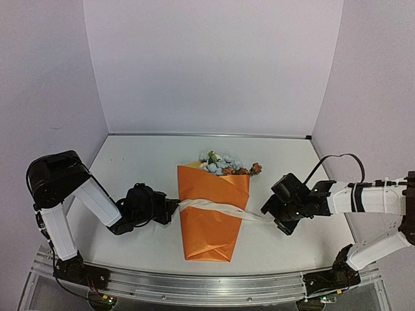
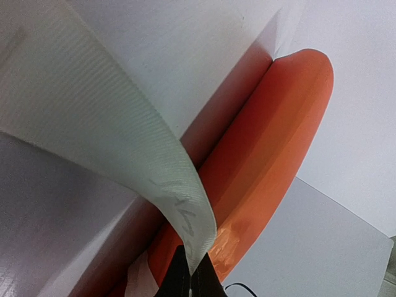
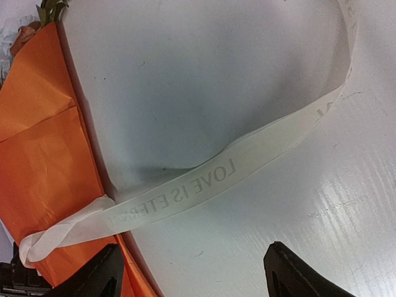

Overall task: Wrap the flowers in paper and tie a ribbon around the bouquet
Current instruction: Tie the ribbon around the folded bouquet.

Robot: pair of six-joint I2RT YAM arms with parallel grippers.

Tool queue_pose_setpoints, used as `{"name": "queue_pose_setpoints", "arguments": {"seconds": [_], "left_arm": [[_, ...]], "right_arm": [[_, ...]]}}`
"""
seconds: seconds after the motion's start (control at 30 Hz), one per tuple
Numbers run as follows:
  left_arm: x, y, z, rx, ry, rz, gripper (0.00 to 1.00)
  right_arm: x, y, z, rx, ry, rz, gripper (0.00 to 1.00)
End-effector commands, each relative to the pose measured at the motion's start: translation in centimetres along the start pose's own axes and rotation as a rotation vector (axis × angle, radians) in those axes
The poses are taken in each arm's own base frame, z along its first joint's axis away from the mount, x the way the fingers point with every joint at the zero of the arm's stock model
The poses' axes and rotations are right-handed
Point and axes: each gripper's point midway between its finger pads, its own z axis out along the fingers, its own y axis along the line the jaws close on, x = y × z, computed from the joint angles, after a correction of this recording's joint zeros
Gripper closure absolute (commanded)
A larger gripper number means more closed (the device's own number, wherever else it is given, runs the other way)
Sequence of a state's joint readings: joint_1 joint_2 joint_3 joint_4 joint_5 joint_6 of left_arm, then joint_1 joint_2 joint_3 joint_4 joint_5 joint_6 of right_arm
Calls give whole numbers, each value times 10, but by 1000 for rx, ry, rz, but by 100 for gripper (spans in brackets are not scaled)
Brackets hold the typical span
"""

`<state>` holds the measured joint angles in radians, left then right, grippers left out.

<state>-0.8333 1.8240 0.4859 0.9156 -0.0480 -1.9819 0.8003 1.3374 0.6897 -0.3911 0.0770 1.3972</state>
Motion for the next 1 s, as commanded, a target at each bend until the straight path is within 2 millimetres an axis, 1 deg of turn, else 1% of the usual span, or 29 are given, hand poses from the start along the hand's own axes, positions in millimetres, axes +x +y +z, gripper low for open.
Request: {"name": "queue_pose_setpoints", "arguments": {"seconds": [0.0, 0.1, 0.3, 0.43, 0.53, 0.73, 0.83, 0.97], "left_arm": [[7, -2, -6, -16, 62, 36, 100], [12, 1, -6, -24, 96, 33, 100], [15, 3, -7, -20, 124, 23, 100], [15, 6, -8, -25, 130, 18, 100], [14, 7, -9, -27, 130, 15, 100], [13, 6, -10, -24, 131, 16, 100], [11, 6, -11, -25, 129, 25, 100], [9, 7, -13, -35, 128, 39, 100]], "right_arm": [[3, 23, 5, -54, 9, 41, 20], [7, 25, 15, -60, 21, 52, 20], [16, 33, 38, -91, 49, 93, 20], [18, 32, 51, -100, 44, 128, 21], [16, 29, 56, -97, 27, 149, 25], [9, 21, 60, -84, -22, 158, 41], [6, 19, 61, -79, -40, 144, 52], [4, 21, 63, -75, -51, 126, 71]]}}
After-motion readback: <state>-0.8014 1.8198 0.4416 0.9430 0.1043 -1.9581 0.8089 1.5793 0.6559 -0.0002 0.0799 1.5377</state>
